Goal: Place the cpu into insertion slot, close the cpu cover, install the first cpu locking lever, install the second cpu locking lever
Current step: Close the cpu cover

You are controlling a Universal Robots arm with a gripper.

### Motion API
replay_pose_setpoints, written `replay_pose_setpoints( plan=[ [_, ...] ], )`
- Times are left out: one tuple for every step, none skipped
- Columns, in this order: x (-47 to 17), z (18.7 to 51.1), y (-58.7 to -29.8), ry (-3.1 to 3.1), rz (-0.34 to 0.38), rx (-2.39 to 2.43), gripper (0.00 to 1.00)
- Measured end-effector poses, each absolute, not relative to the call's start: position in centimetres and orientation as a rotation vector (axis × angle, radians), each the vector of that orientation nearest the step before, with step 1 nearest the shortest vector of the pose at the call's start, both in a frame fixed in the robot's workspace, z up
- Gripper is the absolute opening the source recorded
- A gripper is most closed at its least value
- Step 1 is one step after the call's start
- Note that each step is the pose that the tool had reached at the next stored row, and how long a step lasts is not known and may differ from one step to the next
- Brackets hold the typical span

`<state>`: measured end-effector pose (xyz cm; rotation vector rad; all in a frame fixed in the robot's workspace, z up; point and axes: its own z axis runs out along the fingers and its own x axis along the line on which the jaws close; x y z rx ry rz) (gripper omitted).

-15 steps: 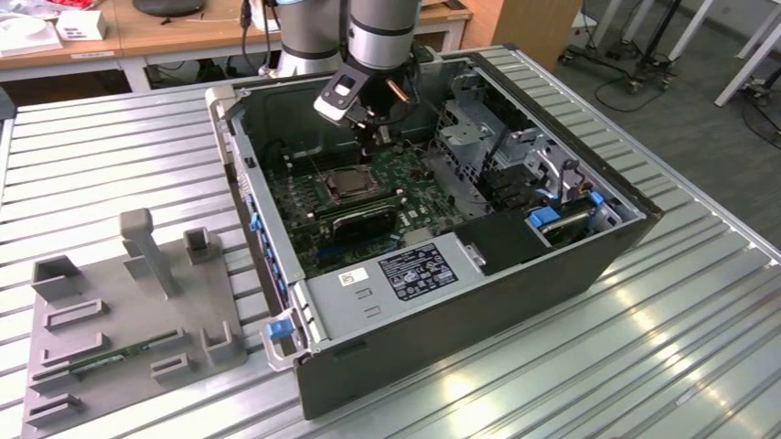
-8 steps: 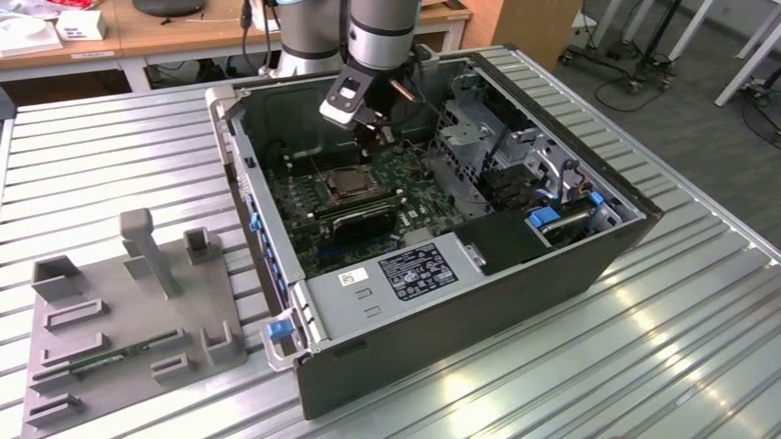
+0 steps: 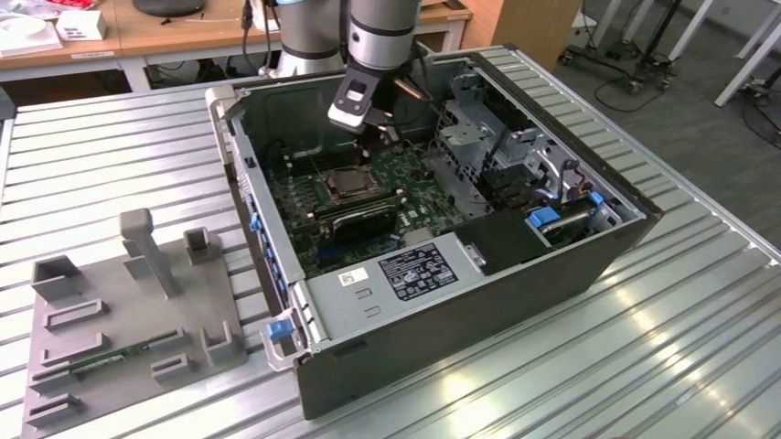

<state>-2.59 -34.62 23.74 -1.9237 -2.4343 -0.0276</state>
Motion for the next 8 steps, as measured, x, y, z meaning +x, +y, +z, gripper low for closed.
replay_pose_setpoints(
  plan=[
    [-2.59, 23.74, -34.62, -2.452, -0.027, -1.901, 0.11],
    [-2.59, 23.74, -34.62, -2.468, -0.026, -1.88, 0.11],
    [-2.59, 23.74, -34.62, -2.486, -0.026, -1.856, 0.11],
    [-2.59, 23.73, -34.62, -2.502, -0.025, -1.834, 0.11],
    [-2.59, 23.73, -34.62, -2.518, -0.025, -1.811, 0.11],
    [-2.59, 23.73, -34.62, -2.534, -0.024, -1.789, 0.11],
    [-2.59, 23.73, -34.62, -2.55, -0.024, -1.766, 0.11],
    [-2.59, 23.73, -34.62, -2.565, -0.023, -1.744, 0.11]
  ],
)
